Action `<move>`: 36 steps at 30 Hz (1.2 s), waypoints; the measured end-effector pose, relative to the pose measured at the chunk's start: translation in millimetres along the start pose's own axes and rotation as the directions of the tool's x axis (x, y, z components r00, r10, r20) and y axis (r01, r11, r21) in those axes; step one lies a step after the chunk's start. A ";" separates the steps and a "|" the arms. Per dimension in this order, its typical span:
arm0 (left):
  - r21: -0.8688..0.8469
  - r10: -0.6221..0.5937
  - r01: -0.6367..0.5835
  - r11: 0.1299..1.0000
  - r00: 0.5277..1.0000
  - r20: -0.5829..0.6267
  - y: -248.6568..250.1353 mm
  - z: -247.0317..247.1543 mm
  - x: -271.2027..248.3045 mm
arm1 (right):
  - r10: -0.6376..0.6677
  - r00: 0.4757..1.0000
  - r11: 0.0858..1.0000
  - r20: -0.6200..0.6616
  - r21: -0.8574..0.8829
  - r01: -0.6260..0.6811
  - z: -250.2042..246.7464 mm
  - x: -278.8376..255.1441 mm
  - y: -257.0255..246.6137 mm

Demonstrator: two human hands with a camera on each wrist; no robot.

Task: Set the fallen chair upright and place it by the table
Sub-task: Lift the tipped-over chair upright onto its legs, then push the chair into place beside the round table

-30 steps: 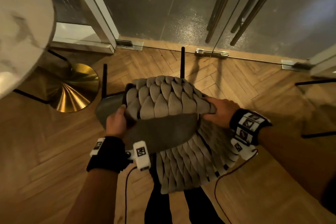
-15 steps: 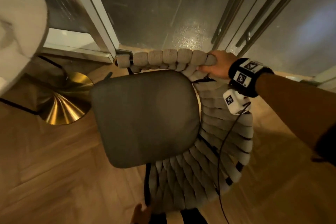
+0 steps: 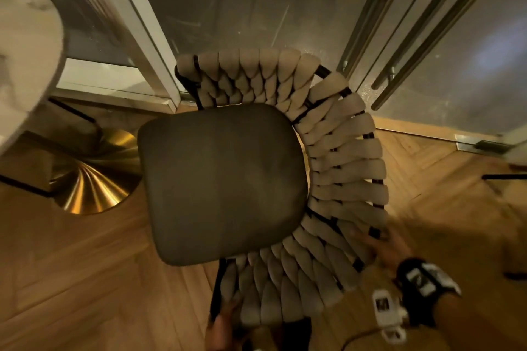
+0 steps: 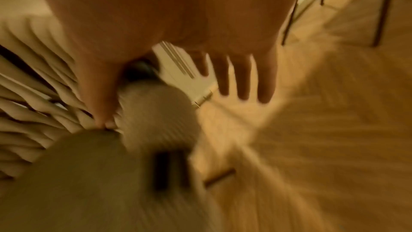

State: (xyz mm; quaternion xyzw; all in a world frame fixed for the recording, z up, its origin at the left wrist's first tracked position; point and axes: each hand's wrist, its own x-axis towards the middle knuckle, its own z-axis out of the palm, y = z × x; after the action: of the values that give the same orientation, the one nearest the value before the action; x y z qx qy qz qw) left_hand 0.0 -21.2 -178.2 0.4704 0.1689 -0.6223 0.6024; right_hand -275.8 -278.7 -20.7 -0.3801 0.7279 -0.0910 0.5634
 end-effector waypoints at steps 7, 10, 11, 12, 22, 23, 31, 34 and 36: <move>0.167 0.084 -0.019 0.986 0.917 -0.391 83.6 111.5 -47.8 | -0.037 0.980 0.964 0.194 0.267 -0.016 52.3 26.4 -46.4; 0.165 0.073 0.003 0.986 0.889 -0.452 109.5 126.8 -42.6 | -0.086 0.969 0.978 0.231 0.204 0.038 62.8 30.9 -68.4; 0.163 0.052 0.027 0.986 0.887 -0.459 112.8 129.2 -39.7 | -0.085 0.968 0.981 0.234 0.188 0.040 62.4 33.2 -71.0; 0.163 0.041 0.041 0.986 0.881 -0.471 113.9 131.9 -38.1 | -0.088 0.972 0.981 0.219 0.190 0.046 60.9 35.6 -75.0; 0.190 -0.016 0.111 0.976 0.897 -0.443 134.0 157.7 -42.1 | -0.034 0.970 0.988 0.239 0.156 -0.004 42.7 26.0 -111.5; 0.197 -0.020 0.117 0.973 0.899 -0.438 131.6 153.0 -41.8 | -0.024 0.970 0.989 0.244 0.148 -0.013 44.1 24.2 -108.6; 0.986 0.556 0.011 -0.167 0.827 0.085 112.7 163.3 -66.1 | -0.043 0.990 0.944 0.135 0.329 -0.003 42.9 20.6 -97.3; 0.903 0.333 -0.025 -0.430 0.925 0.184 104.3 162.3 -75.7 | 0.009 0.983 0.935 0.181 0.348 -0.073 45.3 8.4 -90.7; 0.899 0.283 -0.019 -0.438 0.946 0.157 115.2 163.0 -72.7 | 0.015 0.987 0.938 0.160 0.340 -0.070 47.5 6.2 -89.5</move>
State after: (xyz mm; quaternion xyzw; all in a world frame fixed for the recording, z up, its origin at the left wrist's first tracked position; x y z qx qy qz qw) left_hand 30.1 -129.9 1.8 0.8234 -0.4515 -0.3437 -0.0012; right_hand -193.7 -330.9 8.3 -0.2658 0.6627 -0.1748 0.6779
